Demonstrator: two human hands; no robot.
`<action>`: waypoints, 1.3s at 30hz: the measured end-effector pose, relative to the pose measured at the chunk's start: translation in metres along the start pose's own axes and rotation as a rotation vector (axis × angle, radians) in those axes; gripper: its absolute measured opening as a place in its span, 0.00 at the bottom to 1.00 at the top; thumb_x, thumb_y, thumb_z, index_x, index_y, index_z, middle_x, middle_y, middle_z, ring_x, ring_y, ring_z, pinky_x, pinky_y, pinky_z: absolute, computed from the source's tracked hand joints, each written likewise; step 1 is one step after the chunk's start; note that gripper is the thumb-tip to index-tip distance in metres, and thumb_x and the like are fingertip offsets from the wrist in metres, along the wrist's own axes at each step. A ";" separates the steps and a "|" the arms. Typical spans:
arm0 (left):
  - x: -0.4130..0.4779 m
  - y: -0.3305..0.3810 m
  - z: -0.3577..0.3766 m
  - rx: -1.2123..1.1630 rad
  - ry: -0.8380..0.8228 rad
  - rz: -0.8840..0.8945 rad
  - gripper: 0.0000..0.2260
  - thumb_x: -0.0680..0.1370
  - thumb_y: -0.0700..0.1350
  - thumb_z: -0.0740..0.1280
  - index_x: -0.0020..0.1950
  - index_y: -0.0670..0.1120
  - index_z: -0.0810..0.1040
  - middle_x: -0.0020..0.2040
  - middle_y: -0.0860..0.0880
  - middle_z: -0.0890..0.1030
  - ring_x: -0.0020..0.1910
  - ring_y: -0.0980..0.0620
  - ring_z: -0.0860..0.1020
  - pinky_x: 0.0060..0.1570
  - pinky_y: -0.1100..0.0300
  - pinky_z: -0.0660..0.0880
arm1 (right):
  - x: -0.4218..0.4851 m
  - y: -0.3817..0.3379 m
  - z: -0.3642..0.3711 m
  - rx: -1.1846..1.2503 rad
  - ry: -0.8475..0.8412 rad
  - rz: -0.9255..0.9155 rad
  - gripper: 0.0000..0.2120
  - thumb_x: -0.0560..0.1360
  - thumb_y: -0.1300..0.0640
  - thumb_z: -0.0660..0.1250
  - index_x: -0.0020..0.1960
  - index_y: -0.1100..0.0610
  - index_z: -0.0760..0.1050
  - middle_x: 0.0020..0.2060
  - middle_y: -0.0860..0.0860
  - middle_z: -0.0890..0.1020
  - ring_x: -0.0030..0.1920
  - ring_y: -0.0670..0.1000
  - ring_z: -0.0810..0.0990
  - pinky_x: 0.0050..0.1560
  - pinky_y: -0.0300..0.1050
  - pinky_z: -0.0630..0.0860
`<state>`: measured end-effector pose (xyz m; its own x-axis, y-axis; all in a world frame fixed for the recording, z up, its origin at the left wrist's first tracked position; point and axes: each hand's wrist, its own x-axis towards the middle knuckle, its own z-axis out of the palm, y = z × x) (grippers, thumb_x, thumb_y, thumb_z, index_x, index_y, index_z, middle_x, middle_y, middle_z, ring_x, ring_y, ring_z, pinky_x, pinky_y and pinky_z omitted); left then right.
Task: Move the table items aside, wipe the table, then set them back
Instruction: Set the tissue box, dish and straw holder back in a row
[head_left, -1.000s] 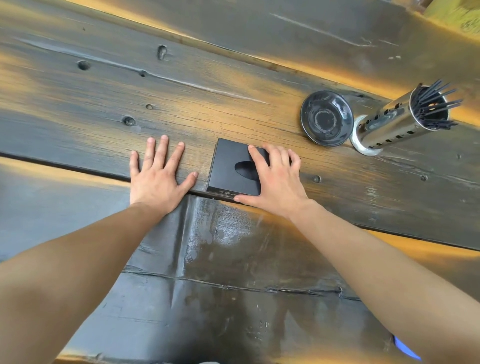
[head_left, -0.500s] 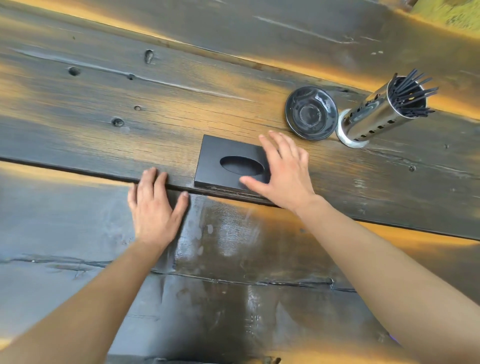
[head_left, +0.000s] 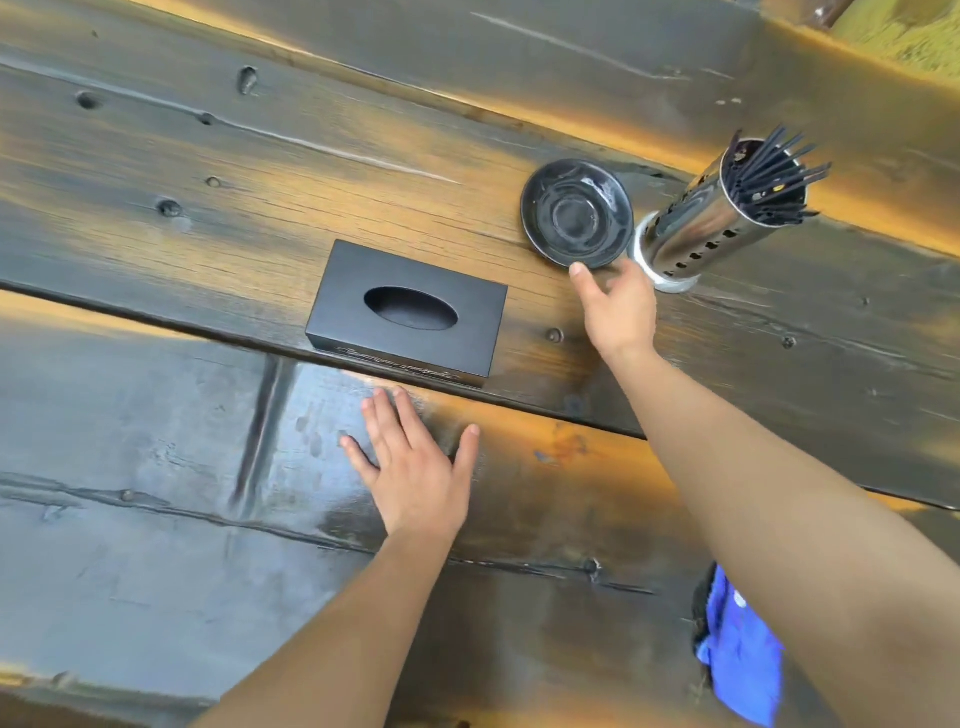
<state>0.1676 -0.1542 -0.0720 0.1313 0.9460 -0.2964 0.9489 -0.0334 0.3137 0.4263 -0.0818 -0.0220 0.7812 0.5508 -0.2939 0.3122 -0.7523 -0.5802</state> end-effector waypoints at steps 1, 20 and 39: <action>0.001 0.002 0.003 0.045 0.000 -0.013 0.44 0.79 0.70 0.52 0.84 0.42 0.47 0.84 0.41 0.51 0.84 0.43 0.46 0.78 0.34 0.43 | 0.009 0.000 0.002 0.059 -0.006 0.042 0.30 0.76 0.35 0.69 0.69 0.54 0.75 0.60 0.53 0.83 0.63 0.55 0.80 0.66 0.53 0.76; 0.003 0.010 0.017 0.190 0.074 -0.052 0.45 0.79 0.71 0.53 0.83 0.40 0.48 0.84 0.40 0.51 0.84 0.42 0.46 0.78 0.33 0.44 | 0.038 -0.003 0.005 0.825 0.034 0.439 0.09 0.78 0.71 0.67 0.55 0.62 0.80 0.48 0.56 0.87 0.32 0.50 0.86 0.38 0.39 0.84; 0.001 0.012 0.015 0.200 0.075 -0.056 0.45 0.79 0.71 0.50 0.83 0.41 0.46 0.84 0.40 0.50 0.84 0.42 0.45 0.78 0.33 0.43 | -0.066 0.076 -0.016 0.633 -0.091 0.352 0.15 0.81 0.66 0.69 0.65 0.57 0.76 0.46 0.55 0.87 0.36 0.45 0.84 0.43 0.38 0.84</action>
<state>0.1832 -0.1586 -0.0819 0.0623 0.9692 -0.2383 0.9931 -0.0365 0.1111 0.4071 -0.1808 -0.0344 0.7210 0.3637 -0.5897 -0.3432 -0.5519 -0.7600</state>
